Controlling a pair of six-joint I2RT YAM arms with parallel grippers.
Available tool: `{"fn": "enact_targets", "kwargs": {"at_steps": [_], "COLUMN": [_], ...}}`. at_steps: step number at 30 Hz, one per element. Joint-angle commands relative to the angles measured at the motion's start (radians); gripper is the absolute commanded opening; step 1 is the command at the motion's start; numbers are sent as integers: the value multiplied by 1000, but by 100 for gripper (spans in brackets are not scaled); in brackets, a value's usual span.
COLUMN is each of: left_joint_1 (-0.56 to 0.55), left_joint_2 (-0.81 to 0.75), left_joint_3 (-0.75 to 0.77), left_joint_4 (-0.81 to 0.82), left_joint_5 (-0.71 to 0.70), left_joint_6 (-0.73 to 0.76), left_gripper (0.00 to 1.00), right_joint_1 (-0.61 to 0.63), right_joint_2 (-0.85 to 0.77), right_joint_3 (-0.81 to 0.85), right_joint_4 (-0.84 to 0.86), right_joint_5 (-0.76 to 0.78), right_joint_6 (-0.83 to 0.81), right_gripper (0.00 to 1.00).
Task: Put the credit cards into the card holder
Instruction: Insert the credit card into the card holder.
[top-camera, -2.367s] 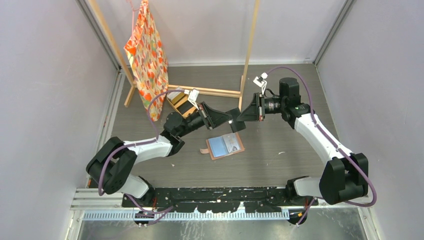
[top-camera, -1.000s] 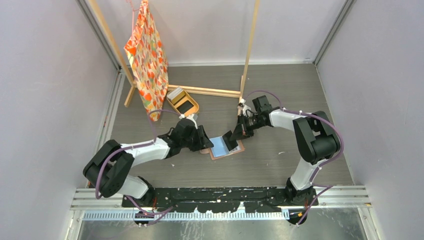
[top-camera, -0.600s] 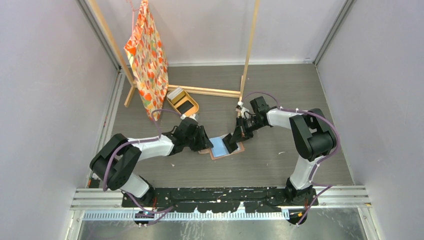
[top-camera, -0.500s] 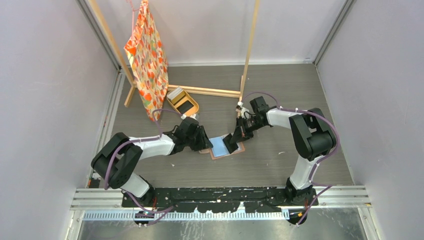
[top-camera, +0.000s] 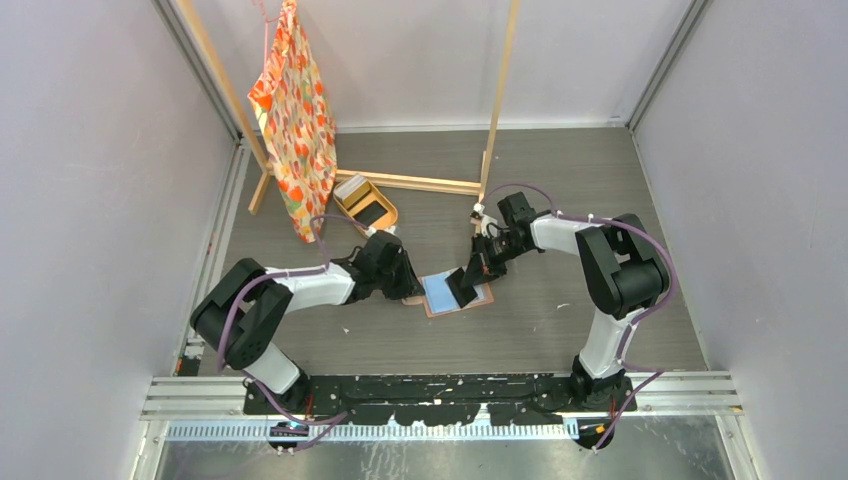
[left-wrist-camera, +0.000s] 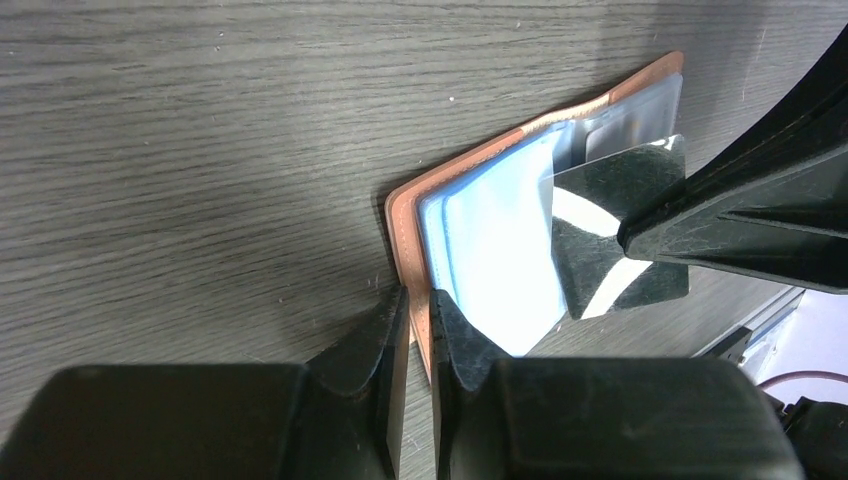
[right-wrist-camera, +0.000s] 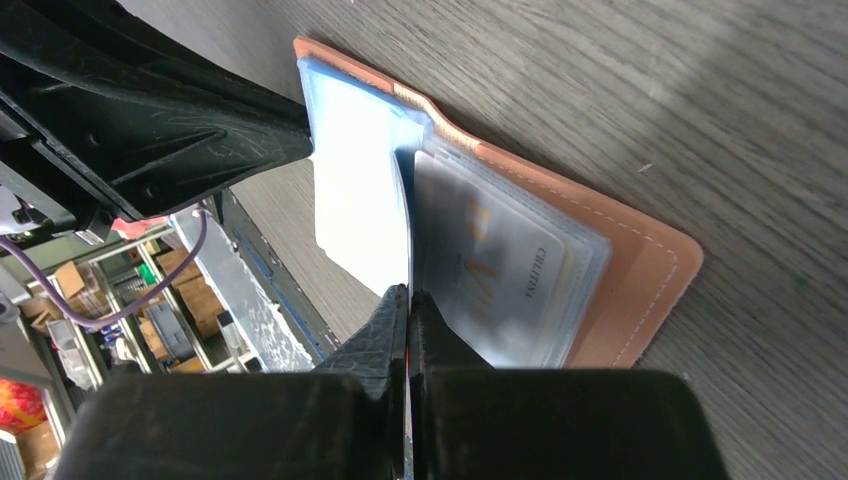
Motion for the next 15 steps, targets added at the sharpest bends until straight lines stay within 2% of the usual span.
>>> {"fn": "enact_targets", "kwargs": {"at_steps": [1, 15], "left_joint_1": [-6, -8], "left_joint_2": [33, 46], "left_joint_3": [22, 11], "left_joint_4": [-27, 12], "left_joint_5": [-1, 21], "left_joint_6": [13, 14], "left_gripper": [15, 14], "right_joint_1": [3, 3], "right_joint_2": [-3, -27], "right_joint_3": [30, -28], "right_joint_4": [-11, 124], "right_joint_5": [33, 76], "right_joint_6": [-29, 8], "right_gripper": [2, 4]}}
